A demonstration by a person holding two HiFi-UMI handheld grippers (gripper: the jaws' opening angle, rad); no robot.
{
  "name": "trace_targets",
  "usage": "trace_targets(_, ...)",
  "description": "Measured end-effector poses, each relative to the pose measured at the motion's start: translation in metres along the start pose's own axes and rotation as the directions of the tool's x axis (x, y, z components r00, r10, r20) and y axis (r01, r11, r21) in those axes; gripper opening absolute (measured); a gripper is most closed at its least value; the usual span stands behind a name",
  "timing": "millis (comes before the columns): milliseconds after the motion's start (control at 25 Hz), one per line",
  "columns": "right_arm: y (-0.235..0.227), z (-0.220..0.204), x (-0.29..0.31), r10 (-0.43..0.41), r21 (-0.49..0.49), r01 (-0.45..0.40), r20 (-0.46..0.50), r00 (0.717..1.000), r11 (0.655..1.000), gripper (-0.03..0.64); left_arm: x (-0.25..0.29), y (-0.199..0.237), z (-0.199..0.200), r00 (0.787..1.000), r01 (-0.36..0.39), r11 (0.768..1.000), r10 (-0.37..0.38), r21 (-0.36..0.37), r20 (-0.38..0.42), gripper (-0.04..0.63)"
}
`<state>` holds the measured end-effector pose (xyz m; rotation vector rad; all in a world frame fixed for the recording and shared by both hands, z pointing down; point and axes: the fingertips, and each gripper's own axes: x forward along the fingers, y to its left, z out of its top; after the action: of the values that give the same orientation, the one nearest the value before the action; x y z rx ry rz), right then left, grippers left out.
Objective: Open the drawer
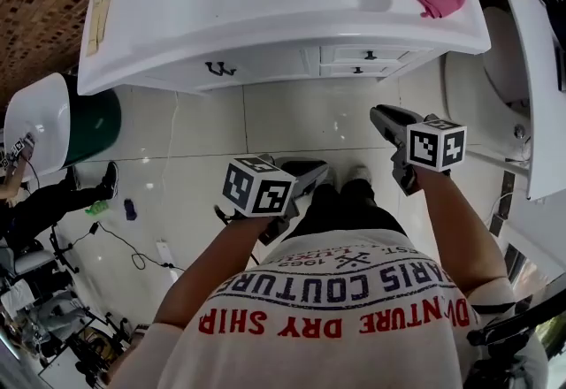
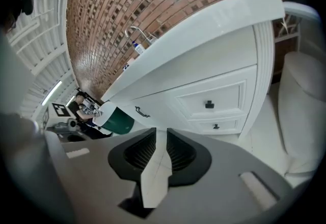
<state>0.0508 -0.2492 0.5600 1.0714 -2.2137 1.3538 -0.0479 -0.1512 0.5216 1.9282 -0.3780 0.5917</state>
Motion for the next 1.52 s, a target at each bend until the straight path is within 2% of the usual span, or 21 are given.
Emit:
trace_targets(160,-0.045,0.026,0.037,-0.104,-0.035,0.106,0.041,0.994,0.994,0.124,-0.001,0.008,0.000,1.000,0.004,1.000,-0.004,-0.010,0.010,-0.003)
trace_targets(280,-0.083,0.037,0.062,-0.218,-0.032,0.221,0.066,0.974,0.975,0.143,0.001,0.020,-0.003,1.000,-0.001,1.000,0.001,-0.028,0.002,-0.003)
trace_targets(480,-0.128,0.030,0.101,-0.343,-0.045,0.343,0.006,0.939,0.938,0.183,0.005,0.028,-0.009,1.000,-0.009,0.999,0.008,-0.039,-0.011,-0.003)
trace_targets(760,-0.170,0.037,0.125,-0.424,-0.018,0.423,-0.013,0.906,0.906,0.202,0.006,0.038,-0.028,0.999,-0.025,0.997,0.022,-0.070,-0.043,-0.003)
trace_targets(960,-0.182,0.045,0.135,-0.455,-0.018,0.455,-0.014,0.890,0.890,0.201,0.006,0.050,-0.029,0.999,-0.041,0.995,0.038,-0.089,-0.039,-0.003)
trace_targets(1080,-0.183,0.045,0.140,-0.459,-0.018,0.459,-0.014,0.888,0.888,0.186,0.008,0.053,-0.025,0.999,-0.041,0.995,0.038,-0.086,-0.036,-0.003)
trace_targets(1160,-0.181,0.044,0.141,-0.460,-0.025,0.460,-0.015,0.888,0.888,0.147,0.008,0.053,-0.022,0.999,-0.040,0.996,0.037,-0.081,-0.033,-0.003)
trace_targets(1520,-0.179,0.042,0.140,-0.468,-0.025,0.468,-0.007,0.884,0.883,0.137,0.004,0.058,-0.019,0.998,-0.054,0.995,0.053,-0.082,-0.016,-0.003)
